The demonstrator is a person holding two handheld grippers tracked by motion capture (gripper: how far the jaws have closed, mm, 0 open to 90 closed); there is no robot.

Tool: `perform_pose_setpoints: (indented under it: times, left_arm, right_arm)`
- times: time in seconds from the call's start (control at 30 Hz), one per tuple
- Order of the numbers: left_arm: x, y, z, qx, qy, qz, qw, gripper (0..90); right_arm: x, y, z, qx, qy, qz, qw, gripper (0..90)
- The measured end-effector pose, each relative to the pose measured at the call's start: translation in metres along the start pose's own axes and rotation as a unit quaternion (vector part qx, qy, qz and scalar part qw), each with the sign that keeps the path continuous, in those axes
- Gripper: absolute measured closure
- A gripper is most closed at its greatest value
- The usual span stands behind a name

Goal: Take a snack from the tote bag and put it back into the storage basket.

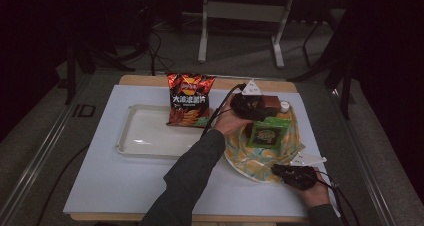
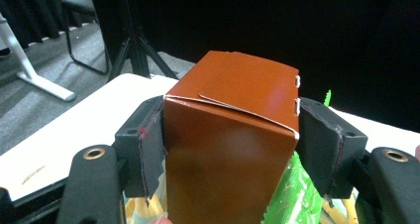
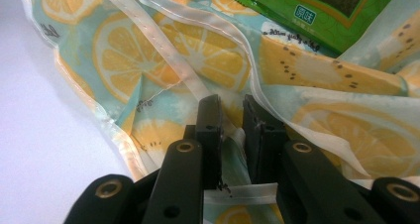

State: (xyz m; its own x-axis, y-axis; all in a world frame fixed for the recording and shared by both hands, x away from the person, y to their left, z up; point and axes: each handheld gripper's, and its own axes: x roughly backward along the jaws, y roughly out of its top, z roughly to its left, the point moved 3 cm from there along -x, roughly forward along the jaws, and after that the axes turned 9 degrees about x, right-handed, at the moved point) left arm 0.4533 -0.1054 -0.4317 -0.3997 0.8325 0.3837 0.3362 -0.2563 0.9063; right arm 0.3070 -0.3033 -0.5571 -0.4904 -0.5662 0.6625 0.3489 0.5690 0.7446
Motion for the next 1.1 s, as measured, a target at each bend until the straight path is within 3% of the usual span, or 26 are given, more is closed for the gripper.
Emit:
perform_pose_setpoints:
  times: [0.27,0.43,0.67,1.1]
  left_arm:
    - [-0.006,-0.002,-0.001,0.006,0.006,0.002,1.0,28.6]
    - [-0.003,-0.002,-0.001,0.004,0.008,0.003,1.0,36.2]
    - [0.008,-0.005,-0.002,-0.006,0.018,0.011,0.9998,41.6]
    - [0.035,-0.009,0.01,0.016,0.056,-0.001,0.9983,42.1]
  right_arm:
    - [0.0,0.0,0.0,-0.001,0.001,-0.001,1.0,77.5]
    - [0.0,0.0,0.0,0.0,0.001,-0.001,1.0,77.4]
    - [0.0,0.0,0.0,0.0,0.001,0.0,1.0,77.4]
    - [0.0,0.0,0.0,-0.001,0.001,-0.001,1.0,77.4]
